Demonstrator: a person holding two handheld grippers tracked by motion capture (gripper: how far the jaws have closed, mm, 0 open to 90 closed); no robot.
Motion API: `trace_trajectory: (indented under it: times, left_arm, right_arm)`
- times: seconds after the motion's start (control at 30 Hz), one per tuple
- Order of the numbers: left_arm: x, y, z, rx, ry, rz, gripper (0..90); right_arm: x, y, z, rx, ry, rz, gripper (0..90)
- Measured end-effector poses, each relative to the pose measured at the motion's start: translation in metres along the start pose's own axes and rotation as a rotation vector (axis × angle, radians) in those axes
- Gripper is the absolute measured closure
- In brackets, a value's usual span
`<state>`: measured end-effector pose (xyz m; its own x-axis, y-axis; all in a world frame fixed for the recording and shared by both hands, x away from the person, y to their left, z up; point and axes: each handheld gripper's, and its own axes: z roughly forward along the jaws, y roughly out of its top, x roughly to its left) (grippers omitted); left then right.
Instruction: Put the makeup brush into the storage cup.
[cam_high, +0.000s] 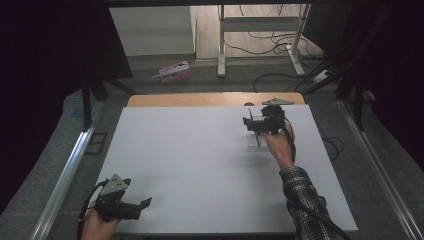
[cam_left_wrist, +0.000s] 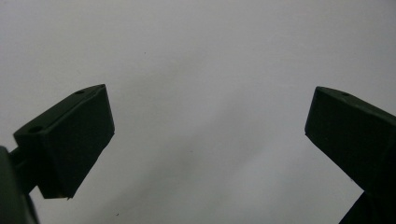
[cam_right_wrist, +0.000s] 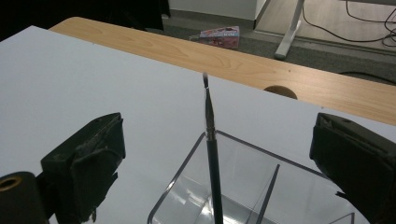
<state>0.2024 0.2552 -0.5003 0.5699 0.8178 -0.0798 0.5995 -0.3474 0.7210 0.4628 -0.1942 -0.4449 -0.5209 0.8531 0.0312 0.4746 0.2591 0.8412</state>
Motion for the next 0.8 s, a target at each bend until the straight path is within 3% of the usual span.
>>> trace_trajectory:
  times: [0.8]
  left_arm:
    - [0.001, 0.0, -0.001, -0.006, -0.003, -0.004, 1.4]
  right_arm:
    - [0.011, 0.0, -0.009, 0.02, 0.04, -0.039, 3.6]
